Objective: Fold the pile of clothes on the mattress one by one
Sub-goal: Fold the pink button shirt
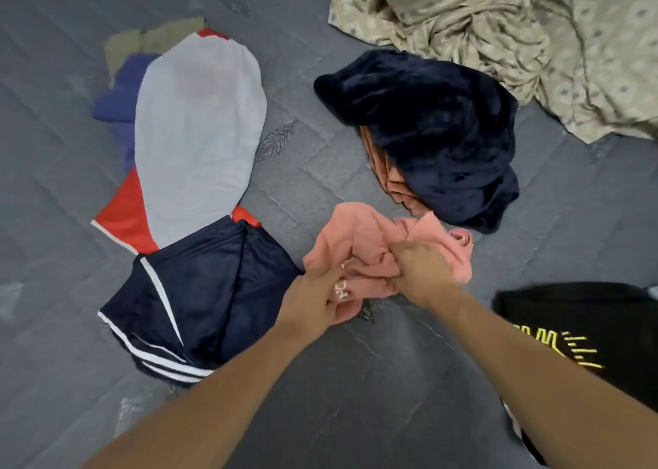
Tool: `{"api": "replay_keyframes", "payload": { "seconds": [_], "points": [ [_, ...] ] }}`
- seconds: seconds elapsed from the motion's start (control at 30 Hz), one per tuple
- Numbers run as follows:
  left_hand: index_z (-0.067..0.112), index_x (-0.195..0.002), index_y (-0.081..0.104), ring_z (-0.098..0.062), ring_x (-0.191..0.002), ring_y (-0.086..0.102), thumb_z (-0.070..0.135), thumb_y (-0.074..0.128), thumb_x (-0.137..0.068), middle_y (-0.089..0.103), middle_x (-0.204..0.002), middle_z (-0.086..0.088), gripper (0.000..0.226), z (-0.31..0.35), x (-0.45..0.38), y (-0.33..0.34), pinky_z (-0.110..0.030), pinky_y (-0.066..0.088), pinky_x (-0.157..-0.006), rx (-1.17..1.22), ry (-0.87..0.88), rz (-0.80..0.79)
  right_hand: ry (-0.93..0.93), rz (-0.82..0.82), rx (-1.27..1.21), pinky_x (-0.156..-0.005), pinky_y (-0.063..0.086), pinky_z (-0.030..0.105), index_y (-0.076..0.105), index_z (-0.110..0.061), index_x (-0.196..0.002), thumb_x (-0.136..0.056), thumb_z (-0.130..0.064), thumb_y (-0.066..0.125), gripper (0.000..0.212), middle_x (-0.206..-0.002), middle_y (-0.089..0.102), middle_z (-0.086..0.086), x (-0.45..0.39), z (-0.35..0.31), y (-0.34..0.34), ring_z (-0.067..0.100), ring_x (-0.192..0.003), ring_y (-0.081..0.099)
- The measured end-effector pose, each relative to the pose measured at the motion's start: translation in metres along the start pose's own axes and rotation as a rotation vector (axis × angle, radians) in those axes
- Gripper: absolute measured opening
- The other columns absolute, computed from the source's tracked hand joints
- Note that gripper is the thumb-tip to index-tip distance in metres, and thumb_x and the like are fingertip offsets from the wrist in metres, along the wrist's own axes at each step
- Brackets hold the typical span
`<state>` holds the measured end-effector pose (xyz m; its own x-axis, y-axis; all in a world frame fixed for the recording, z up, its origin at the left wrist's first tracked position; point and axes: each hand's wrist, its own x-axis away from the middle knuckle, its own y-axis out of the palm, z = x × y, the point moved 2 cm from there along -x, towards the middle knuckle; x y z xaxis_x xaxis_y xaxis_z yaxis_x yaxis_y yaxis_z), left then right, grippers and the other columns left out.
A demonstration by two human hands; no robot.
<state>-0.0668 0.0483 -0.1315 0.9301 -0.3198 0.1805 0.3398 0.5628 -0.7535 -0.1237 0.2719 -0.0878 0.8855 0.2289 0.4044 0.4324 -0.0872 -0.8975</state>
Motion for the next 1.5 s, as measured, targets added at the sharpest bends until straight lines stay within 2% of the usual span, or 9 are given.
{"api": "replay_keyframes", "payload": {
  "seconds": [0.2, 0.43, 0.53, 0.7, 0.8, 0.93, 1.2, 1.33, 1.5],
  "points": [
    [0.032, -0.118, 0.062, -0.023, -0.095, 0.055, 0.015, 0.074, -0.072, 0.055, -0.104, 0.007, 0.051, -0.002, 0.078, 0.018, -0.035, 0.041, -0.080, -0.161, -0.020, -0.041, 0.011, 0.021, -0.114, -0.070, 0.056, 0.041, 0.069, -0.013, -0.105, -0.068, -0.030, 0.073, 0.041, -0.094, 0.075, 0.012, 0.073, -0.018, 0.064, 0.038, -0.084, 0.072],
    [0.037, -0.125, 0.062, -0.011, -0.116, 0.053, 0.066, 0.054, -0.089, 0.055, -0.120, 0.014, 0.047, 0.023, 0.097, 0.019, -0.040, 0.043, -0.103, 0.184, -0.092, -0.055, -0.145, 0.067, -0.226, -0.080, 0.048, 0.045, 0.066, -0.020, -0.103, -0.073, -0.061, 0.074, 0.051, -0.115, 0.051, 0.001, 0.117, -0.010, 0.085, 0.026, -0.109, 0.048],
    [0.030, -0.141, 0.050, -0.019, -0.128, 0.045, 0.047, 0.065, -0.085, 0.047, -0.140, 0.005, 0.060, 0.029, 0.066, 0.011, -0.042, 0.042, -0.108, 0.084, -0.116, 0.095, -0.309, 0.138, -0.260, -0.077, 0.045, 0.039, 0.063, -0.017, -0.080, -0.086, -0.047, 0.067, 0.031, -0.097, 0.055, -0.001, 0.129, -0.012, 0.067, 0.025, -0.093, 0.055],
    [0.040, -0.161, 0.014, -0.030, -0.154, 0.019, 0.044, 0.065, -0.075, 0.019, -0.168, -0.005, 0.100, 0.040, 0.015, -0.009, -0.048, 0.027, -0.122, 0.096, -0.257, -0.185, -0.362, 0.050, -0.309, -0.054, 0.044, 0.040, 0.036, -0.026, -0.070, -0.078, -0.019, 0.055, 0.022, -0.081, 0.044, -0.010, 0.150, -0.010, 0.043, 0.022, -0.070, 0.049],
    [0.029, -0.153, 0.041, -0.032, -0.140, 0.044, 0.056, 0.070, -0.085, 0.054, -0.147, -0.007, 0.078, 0.029, 0.006, -0.011, -0.046, 0.038, -0.116, 0.163, -0.513, -0.277, -0.280, -0.072, -0.249, -0.064, 0.051, 0.043, 0.057, -0.023, -0.085, -0.082, -0.034, 0.058, 0.012, -0.093, 0.054, -0.012, 0.154, -0.005, 0.043, 0.020, -0.084, 0.058],
    [0.009, -0.092, 0.071, -0.026, -0.091, 0.068, 0.039, 0.082, -0.081, 0.071, -0.088, -0.006, 0.034, 0.028, 0.009, -0.004, -0.042, 0.054, -0.087, 0.161, -0.541, -0.267, -0.138, 0.026, -0.356, -0.080, 0.053, 0.042, 0.058, -0.023, -0.111, -0.081, -0.054, 0.049, 0.044, -0.114, 0.060, -0.006, 0.143, -0.003, 0.042, 0.020, -0.103, 0.058],
    [0.012, -0.108, 0.065, -0.010, -0.070, 0.056, 0.004, 0.070, -0.091, 0.064, -0.086, 0.000, 0.020, 0.077, 0.045, -0.025, -0.030, 0.045, -0.072, 0.670, -0.474, 0.037, -0.007, 0.269, -0.644, -0.063, 0.049, 0.044, 0.055, -0.024, -0.091, -0.081, -0.022, 0.065, 0.014, -0.081, 0.057, -0.011, 0.153, -0.053, 0.025, 0.015, -0.071, 0.053],
    [0.004, -0.105, 0.075, -0.003, -0.049, 0.048, -0.003, 0.062, -0.096, 0.070, -0.063, 0.006, 0.018, 0.121, 0.070, -0.052, -0.021, 0.037, -0.052, 0.726, -0.454, 0.069, 0.055, 0.108, -1.092, -0.083, 0.057, 0.033, 0.056, -0.046, -0.124, -0.074, -0.020, 0.083, 0.062, -0.110, 0.065, -0.022, 0.182, -0.080, 0.003, 0.002, -0.095, 0.064],
    [0.017, -0.108, 0.078, -0.009, -0.077, 0.071, -0.009, 0.053, -0.098, 0.076, -0.105, -0.015, 0.038, 0.192, 0.100, -0.097, -0.024, 0.056, -0.061, 0.926, -0.495, 0.015, 0.108, 0.154, -1.288, -0.103, 0.054, 0.032, 0.038, -0.029, -0.153, -0.080, -0.018, 0.088, 0.090, -0.142, 0.058, -0.003, 0.217, -0.091, -0.044, 0.008, -0.126, 0.061]
  ]
}}
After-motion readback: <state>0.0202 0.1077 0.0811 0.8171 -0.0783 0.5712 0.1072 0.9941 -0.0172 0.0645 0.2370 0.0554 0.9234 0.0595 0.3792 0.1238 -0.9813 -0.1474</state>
